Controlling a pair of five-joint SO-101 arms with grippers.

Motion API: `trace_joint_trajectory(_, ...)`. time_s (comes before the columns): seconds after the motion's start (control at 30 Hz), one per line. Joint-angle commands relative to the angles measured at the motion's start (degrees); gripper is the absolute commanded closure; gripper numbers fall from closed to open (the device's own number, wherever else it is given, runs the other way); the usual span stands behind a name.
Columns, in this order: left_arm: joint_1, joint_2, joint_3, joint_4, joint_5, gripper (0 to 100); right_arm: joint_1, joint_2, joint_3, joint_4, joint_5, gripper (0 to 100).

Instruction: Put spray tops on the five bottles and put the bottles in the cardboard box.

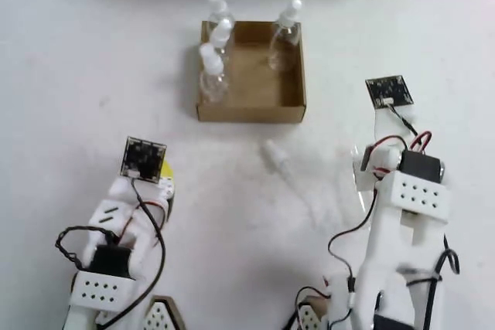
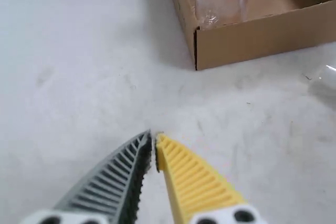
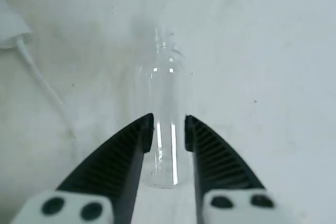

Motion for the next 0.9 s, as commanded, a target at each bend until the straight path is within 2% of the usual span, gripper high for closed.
trace_joint_trajectory(0.0, 0.8, -0.7, -0.3, -0.3, -0.7, 98, -1.4, 4.2, -3.7, -1.9, -0.7, 87.4)
trace_joint_trajectory(0.1, 0.8, -0.7, -0.3, -0.3, -0.7, 98, -1.7, 10.9, -7.5, -2.2, -1.0, 89.3)
trace_joint_trajectory(0.3, 0.7, -0.7, -0.3, -0.3, -0.7, 98, -1.7, 21.1, -14.9, -1.2, -5.8, 82.0)
trace_joint_trajectory(0.5, 0.8, -0.7, -0.3, -0.3, -0.7, 98, -3.4, 23.3, -18.3, 1.9, -8.8, 81.3)
trace_joint_trajectory(0.63, 0.8, -0.7, -0.3, -0.3, -0.7, 98, -6.2, 23.4, -17.1, 1.8, -9.0, 74.8)
trace_joint_trajectory(0.87, 0.8, -0.7, -0.3, -0.3, -0.7, 98, -5.6, 23.7, -15.7, 1.5, -10.9, 77.2)
